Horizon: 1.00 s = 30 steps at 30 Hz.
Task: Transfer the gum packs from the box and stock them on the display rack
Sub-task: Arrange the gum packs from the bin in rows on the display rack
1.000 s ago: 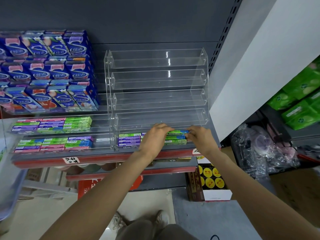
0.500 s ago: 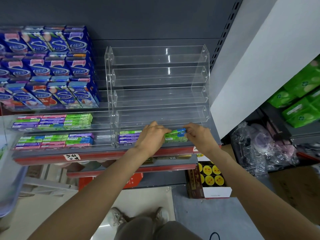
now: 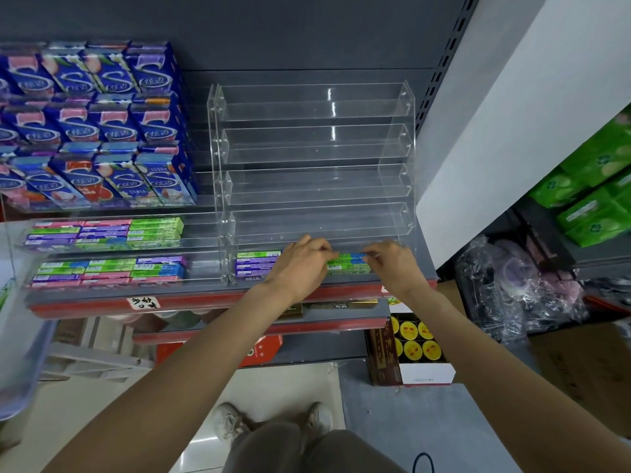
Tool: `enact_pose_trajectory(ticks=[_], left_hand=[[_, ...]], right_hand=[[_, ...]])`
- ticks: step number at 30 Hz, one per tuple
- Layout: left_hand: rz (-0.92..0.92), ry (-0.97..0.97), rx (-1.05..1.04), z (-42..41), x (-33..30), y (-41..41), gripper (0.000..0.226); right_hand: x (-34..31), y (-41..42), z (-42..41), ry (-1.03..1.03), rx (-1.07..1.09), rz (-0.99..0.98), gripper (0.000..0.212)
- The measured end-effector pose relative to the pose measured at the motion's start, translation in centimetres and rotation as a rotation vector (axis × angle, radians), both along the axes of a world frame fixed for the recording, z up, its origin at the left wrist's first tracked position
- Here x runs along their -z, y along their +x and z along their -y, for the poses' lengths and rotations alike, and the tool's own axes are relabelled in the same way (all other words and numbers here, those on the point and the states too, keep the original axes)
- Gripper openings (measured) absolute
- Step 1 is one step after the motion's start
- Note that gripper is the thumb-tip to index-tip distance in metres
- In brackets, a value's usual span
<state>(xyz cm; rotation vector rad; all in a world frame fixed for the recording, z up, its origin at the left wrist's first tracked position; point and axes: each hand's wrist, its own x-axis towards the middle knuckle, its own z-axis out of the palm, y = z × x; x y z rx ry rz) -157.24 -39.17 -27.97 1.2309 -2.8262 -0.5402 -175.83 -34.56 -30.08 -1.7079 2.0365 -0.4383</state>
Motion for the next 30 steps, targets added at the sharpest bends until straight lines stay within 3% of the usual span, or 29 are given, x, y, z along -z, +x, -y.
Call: enact_pose_trajectory(ticks=[12, 30], left_hand=[[0.067, -0.089, 0.000, -0.4, 0.3, 1.4, 0.048], [0.060, -0.061, -0.057, -1.0, 0.1, 1.9, 0.046]], right_hand=[[-0.9, 0.1, -1.1, 0.041, -0.159, -0.024, 0.043], [-2.3, 1.6, -1.0, 0.059, -0.245, -0.336, 0.047]])
